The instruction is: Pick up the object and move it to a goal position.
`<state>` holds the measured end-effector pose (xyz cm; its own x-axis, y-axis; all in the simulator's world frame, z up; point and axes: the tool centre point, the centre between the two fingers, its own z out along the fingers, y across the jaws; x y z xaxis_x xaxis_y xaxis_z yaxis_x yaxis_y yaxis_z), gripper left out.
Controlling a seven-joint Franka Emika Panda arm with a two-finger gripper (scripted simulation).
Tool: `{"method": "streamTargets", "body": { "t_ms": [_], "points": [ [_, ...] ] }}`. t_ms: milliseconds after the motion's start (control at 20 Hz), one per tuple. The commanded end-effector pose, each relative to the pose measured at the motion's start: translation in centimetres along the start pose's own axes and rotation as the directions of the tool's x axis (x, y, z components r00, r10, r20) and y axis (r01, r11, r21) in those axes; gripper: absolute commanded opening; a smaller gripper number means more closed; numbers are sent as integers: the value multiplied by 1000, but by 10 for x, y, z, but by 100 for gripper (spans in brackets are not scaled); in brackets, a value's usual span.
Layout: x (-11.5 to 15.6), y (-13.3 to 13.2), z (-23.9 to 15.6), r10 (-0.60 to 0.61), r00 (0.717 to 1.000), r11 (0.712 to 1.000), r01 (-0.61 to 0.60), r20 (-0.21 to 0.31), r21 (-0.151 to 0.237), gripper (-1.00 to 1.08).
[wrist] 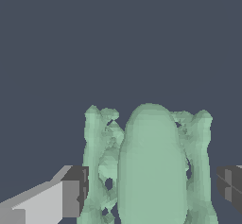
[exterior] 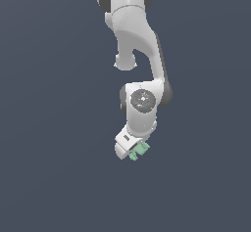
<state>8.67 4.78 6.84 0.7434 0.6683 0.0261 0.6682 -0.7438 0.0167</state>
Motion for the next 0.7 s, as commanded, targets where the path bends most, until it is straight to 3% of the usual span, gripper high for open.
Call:
{"method": "streamTargets", "body": {
  "t_ms": [0, 200, 250, 650],
  "points": [
    [-12, -2, 28, 6, 1000, 1000, -6, 26, 17, 100],
    [-11, -1, 28, 6, 1000, 1000, -6, 26, 17, 100],
    [-11, -1, 28, 6, 1000, 1000, -6, 26, 17, -100],
    [-11, -1, 28, 6, 1000, 1000, -6, 26, 17, -100]
  ]
}}
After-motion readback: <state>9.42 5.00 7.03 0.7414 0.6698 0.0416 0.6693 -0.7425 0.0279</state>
